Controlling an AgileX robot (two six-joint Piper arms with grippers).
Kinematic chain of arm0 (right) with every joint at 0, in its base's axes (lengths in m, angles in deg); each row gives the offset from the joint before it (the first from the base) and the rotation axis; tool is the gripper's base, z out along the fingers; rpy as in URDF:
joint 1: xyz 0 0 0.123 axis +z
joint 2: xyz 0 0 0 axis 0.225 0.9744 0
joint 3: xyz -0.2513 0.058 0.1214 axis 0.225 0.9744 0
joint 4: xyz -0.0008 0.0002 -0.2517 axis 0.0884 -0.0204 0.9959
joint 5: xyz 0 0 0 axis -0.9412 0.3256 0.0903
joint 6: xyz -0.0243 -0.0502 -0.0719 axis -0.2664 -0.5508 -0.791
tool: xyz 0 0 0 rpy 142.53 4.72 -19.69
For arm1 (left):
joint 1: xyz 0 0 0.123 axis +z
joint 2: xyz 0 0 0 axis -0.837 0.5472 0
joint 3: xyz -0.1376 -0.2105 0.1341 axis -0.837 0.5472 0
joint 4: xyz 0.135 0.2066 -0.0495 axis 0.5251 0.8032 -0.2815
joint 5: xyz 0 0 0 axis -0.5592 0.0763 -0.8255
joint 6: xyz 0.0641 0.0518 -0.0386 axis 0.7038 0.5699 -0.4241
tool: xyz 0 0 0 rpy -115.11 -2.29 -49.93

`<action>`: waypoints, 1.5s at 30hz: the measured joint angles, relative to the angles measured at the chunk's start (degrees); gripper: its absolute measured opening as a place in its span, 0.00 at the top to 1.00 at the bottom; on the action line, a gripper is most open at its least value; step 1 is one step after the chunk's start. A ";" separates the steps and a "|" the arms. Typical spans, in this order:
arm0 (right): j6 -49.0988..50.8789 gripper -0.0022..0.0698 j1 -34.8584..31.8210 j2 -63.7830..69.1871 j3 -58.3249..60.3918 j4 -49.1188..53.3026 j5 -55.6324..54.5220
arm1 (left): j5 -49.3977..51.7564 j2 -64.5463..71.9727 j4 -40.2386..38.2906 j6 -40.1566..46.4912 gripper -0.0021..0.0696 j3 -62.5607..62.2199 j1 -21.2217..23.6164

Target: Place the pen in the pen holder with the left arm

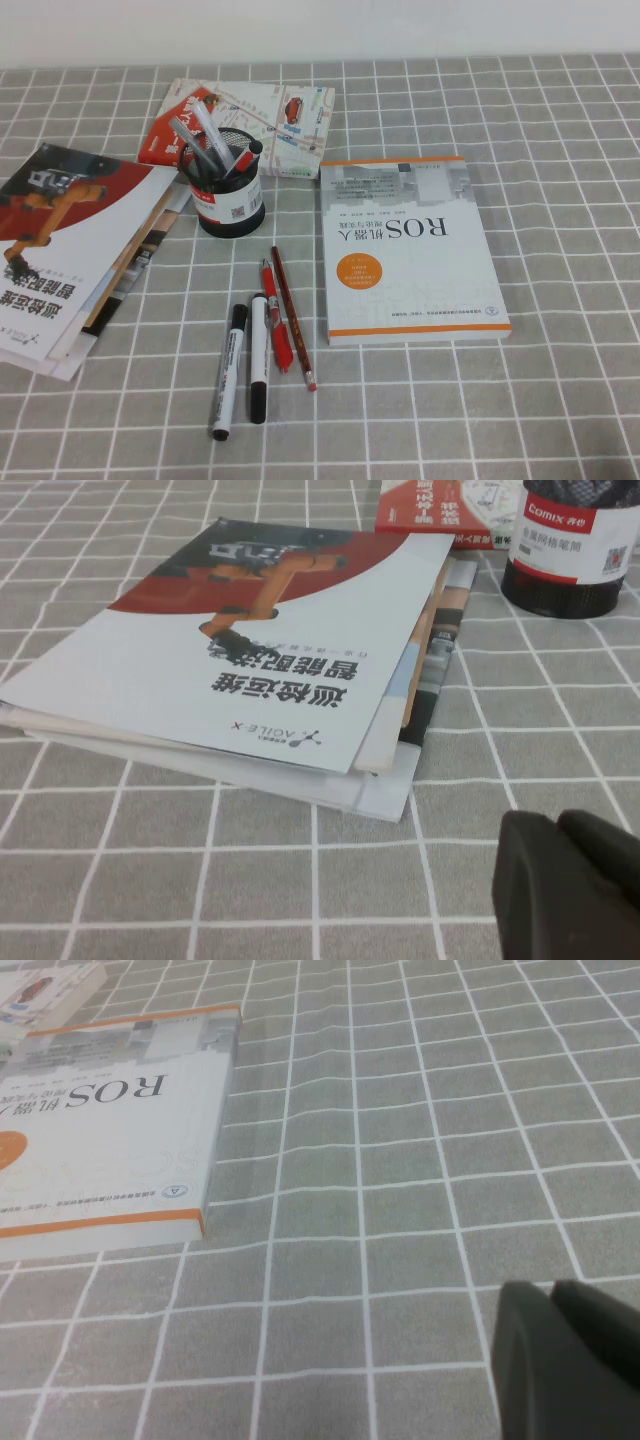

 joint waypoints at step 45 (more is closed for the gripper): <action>0.00 0.99 0.00 0.00 0.00 0.00 0.00 | -3.15 0.21 2.40 -36.83 0.97 -7.13 0.00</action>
